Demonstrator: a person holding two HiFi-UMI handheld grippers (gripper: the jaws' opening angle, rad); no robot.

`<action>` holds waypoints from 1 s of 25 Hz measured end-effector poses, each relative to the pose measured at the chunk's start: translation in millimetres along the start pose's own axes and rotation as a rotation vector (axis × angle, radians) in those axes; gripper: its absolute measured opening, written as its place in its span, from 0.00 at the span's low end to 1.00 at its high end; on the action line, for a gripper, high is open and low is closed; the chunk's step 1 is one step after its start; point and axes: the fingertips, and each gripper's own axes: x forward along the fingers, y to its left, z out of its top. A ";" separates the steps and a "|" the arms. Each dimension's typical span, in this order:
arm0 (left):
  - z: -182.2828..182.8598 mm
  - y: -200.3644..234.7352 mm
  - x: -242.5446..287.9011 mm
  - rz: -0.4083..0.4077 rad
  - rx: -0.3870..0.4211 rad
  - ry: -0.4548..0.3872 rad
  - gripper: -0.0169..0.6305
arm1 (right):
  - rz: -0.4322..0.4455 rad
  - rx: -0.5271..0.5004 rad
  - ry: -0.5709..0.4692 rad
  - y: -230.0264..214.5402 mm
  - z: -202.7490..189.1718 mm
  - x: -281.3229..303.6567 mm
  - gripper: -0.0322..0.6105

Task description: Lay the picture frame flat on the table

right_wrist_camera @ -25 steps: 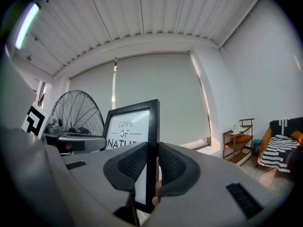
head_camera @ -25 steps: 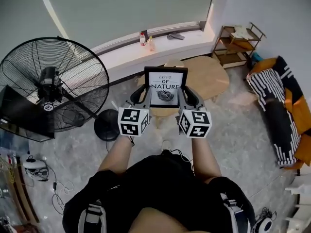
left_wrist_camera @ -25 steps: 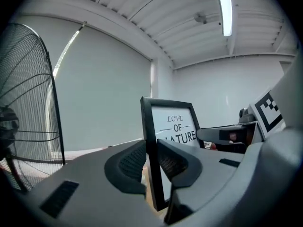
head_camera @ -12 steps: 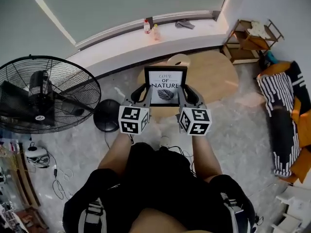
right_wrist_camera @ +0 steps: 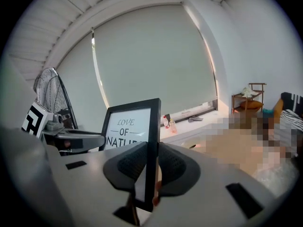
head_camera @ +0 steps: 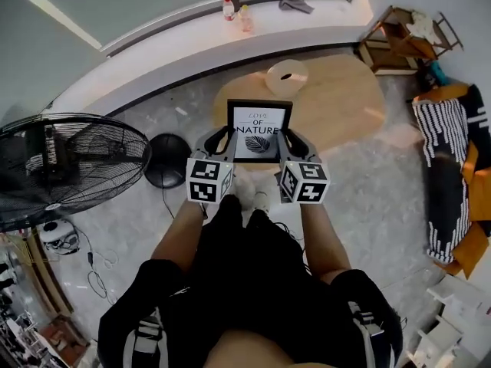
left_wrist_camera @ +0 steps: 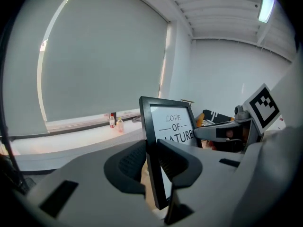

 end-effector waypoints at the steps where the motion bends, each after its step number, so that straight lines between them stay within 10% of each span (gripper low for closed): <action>1: -8.2 6.0 8.6 -0.003 -0.007 0.020 0.17 | 0.001 0.016 0.022 -2.7 -8.8 11.3 0.19; 25: -287.8 50.9 166.0 -0.085 -0.233 0.440 0.17 | -0.069 0.141 0.429 -87.6 -275.8 167.8 0.19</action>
